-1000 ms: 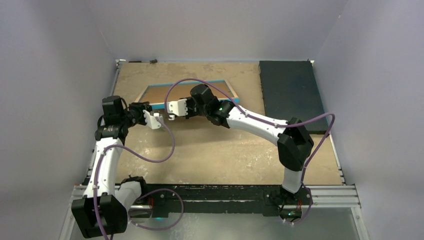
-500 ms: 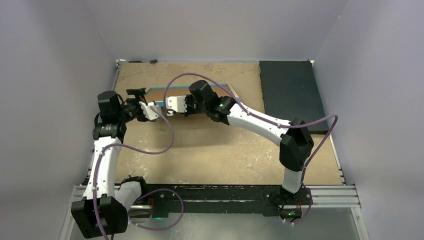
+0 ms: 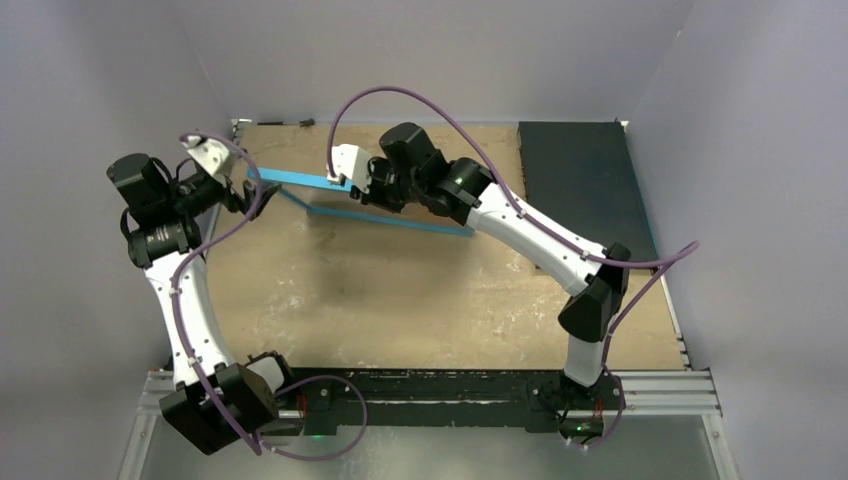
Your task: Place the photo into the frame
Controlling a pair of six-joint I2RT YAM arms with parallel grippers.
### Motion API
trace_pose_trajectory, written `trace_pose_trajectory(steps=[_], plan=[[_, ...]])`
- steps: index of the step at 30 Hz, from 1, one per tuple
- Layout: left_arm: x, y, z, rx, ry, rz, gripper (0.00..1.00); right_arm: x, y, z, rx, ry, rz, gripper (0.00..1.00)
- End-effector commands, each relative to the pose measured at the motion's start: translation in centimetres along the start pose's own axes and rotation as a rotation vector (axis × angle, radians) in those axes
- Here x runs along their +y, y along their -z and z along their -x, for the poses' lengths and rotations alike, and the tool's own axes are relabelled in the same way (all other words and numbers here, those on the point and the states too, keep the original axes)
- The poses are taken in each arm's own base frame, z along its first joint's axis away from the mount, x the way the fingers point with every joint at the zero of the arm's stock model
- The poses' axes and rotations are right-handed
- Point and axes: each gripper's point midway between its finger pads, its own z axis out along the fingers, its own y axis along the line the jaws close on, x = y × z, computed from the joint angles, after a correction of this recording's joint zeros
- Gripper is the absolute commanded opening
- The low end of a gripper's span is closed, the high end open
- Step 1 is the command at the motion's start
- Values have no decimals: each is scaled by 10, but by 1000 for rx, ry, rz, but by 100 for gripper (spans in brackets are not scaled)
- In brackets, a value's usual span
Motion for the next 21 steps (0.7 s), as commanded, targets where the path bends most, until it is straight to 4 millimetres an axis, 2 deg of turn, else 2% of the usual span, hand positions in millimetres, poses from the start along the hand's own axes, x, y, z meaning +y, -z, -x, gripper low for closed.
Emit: trace_pose_trajectory(steps=[1,4,6,8,11,13,17,21], plan=[[11,6,58,-77,204,29,93,0,42,74,-230,-143,34,0],[33,8,65,-49,289,128,93,14,49,89,-289,-215,114,0],[40,11,65,-24,333,170,94,11,50,93,-301,-250,112,0],[44,14,64,-14,378,204,95,0,43,87,-288,-276,92,0],[42,15,57,2,417,216,96,-23,29,69,-258,-348,88,0],[38,17,51,35,443,217,96,-46,21,55,-244,-413,82,0],[35,24,44,68,379,261,98,-88,5,24,-241,-562,82,0],[28,28,33,120,364,258,97,-108,-9,-9,-237,-674,116,0]])
